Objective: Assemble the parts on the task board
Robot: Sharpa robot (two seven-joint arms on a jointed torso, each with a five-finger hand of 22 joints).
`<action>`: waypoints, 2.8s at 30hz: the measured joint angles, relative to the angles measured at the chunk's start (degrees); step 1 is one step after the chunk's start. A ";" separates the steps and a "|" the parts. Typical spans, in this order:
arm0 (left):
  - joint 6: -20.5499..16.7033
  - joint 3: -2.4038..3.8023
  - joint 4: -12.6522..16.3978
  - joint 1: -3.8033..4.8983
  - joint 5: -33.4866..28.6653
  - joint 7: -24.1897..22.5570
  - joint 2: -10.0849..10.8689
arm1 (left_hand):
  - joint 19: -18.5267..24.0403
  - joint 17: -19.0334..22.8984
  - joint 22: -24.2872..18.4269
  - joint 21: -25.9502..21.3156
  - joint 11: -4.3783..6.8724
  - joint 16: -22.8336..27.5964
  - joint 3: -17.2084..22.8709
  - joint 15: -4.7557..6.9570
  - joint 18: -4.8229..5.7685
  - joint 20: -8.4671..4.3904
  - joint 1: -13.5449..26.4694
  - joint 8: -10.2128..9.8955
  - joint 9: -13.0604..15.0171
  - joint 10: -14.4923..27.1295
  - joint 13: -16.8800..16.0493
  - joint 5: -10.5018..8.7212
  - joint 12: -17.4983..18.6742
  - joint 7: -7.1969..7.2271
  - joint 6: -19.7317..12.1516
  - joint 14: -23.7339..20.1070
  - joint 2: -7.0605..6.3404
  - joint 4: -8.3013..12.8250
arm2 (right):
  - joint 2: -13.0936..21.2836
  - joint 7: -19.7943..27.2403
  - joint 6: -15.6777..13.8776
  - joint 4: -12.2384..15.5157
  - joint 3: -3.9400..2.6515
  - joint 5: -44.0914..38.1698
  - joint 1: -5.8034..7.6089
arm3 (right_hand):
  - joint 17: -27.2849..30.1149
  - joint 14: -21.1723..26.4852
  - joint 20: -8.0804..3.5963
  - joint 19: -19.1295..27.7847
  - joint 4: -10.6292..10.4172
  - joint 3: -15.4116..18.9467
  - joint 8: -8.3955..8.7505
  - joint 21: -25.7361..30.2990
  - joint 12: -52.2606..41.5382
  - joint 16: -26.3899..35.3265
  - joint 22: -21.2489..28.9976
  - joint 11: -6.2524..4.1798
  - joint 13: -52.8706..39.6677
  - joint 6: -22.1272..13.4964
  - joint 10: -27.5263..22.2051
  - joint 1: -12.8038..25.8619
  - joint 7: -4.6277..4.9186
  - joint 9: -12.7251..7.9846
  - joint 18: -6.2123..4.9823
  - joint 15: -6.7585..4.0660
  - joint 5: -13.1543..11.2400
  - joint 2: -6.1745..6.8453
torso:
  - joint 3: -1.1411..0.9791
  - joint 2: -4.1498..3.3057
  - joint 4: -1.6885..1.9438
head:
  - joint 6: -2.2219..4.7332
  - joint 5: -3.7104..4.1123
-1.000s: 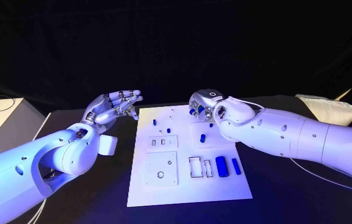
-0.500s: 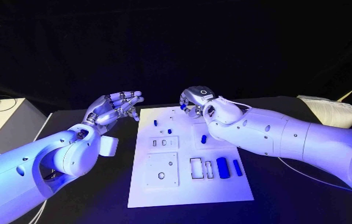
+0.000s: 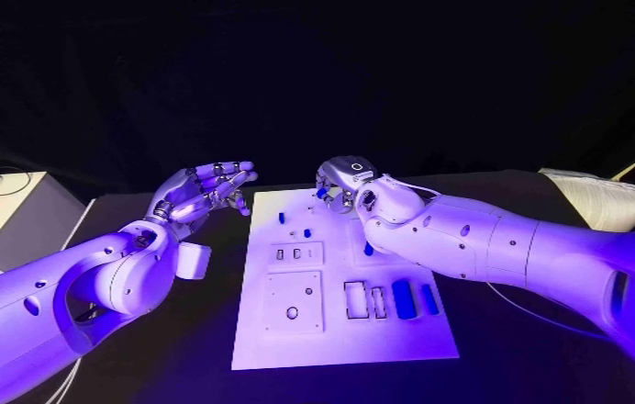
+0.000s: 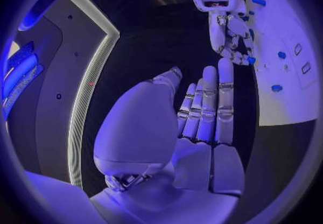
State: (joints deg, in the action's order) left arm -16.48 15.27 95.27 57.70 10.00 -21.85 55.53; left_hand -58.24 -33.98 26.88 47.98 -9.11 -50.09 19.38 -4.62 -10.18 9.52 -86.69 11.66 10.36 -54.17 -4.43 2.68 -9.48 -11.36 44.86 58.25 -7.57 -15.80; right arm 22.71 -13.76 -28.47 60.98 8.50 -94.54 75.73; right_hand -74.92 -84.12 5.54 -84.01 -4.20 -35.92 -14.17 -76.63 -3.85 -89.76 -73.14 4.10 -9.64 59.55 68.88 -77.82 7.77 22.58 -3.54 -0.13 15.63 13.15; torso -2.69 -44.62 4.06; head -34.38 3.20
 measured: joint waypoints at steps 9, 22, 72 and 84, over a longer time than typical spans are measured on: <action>-0.02 0.21 0.71 0.01 0.00 0.00 0.24 | 0.00 0.00 0.00 0.00 0.00 0.00 0.00 0.00 0.00 0.00 0.00 -0.01 0.00 0.00 0.00 0.00 0.00 0.00 0.00 0.00 0.00 0.00 | -0.92 -0.37 -0.04 -1.30 0.00 0.00 -0.05 | 0.00 0.00 0.00 0.00 0.02 0.01 0.02 0.00 0.00 0.00 0.01 0.21 0.08 -0.01 -0.21 0.00 -0.01 0.02 0.00 0.00 0.00 0.00 | 0.20 -0.36 0.46 | 0.22 0.13; -0.07 0.35 1.01 0.01 0.00 0.01 0.39 | 0.00 0.00 0.09 0.00 0.00 0.00 0.16 0.00 0.00 0.00 0.00 -0.01 0.05 0.00 0.00 0.00 -0.27 0.00 0.00 0.00 0.00 -0.16 | -1.97 -0.78 -0.37 -2.46 -0.01 -1.10 -0.09 | 0.00 0.00 0.00 0.00 0.18 -0.14 0.13 0.00 0.00 0.00 0.02 0.21 0.18 -0.29 -0.21 0.30 0.10 0.17 0.00 0.00 -0.02 0.30 | 0.37 -0.81 0.90 | 0.42 0.27; -0.15 0.41 1.16 0.02 0.01 0.05 0.13 | -0.01 0.01 0.06 0.00 0.00 0.00 0.16 0.00 0.00 0.01 0.00 -0.03 0.02 0.00 0.00 0.00 -0.27 0.00 0.00 0.00 0.00 -0.16 | -4.27 -0.23 1.36 -5.90 0.00 -1.00 -0.16 | 0.01 0.00 0.00 0.00 0.17 -0.13 0.25 0.00 -0.01 0.00 0.20 0.62 0.68 -0.49 -0.62 1.29 0.29 0.45 0.00 0.00 -0.57 0.66 | 0.45 -0.92 0.94 | 0.12 -0.01; -0.21 0.44 1.31 0.03 0.01 0.07 0.28 | -0.01 0.01 0.06 -0.01 0.00 0.00 0.16 0.00 0.00 0.01 0.00 -0.04 0.02 0.00 0.00 0.00 -0.27 0.00 0.00 0.00 0.00 -0.16 | -4.57 -0.11 2.00 -6.81 0.05 -0.79 -0.34 | 0.01 0.03 2.01 3.46 0.65 12.10 5.79 9.49 0.22 3.04 10.61 3.13 4.90 -8.65 -13.78 1.30 1.48 -1.04 -1.49 2.09 -2.45 0.07 | 0.49 -0.88 0.69 | -0.03 -0.25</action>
State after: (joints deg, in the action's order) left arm -16.69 15.71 96.58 57.73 10.01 -21.78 55.80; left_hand -58.25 -33.98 26.94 47.97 -9.11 -50.09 19.54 -4.62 -10.19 9.53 -86.69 11.63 10.38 -54.17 -4.43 2.68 -9.75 -11.36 44.86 58.25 -7.57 -15.96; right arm 18.14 -13.87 -26.46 54.17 8.55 -95.33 75.39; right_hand -74.91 -84.10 7.56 -80.55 -3.54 -23.81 -8.38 -67.14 -3.63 -86.71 -62.53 7.23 -4.74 50.90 55.11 -76.51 9.25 21.54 -5.02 1.97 13.18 13.22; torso -2.19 -45.50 4.75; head -34.41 2.94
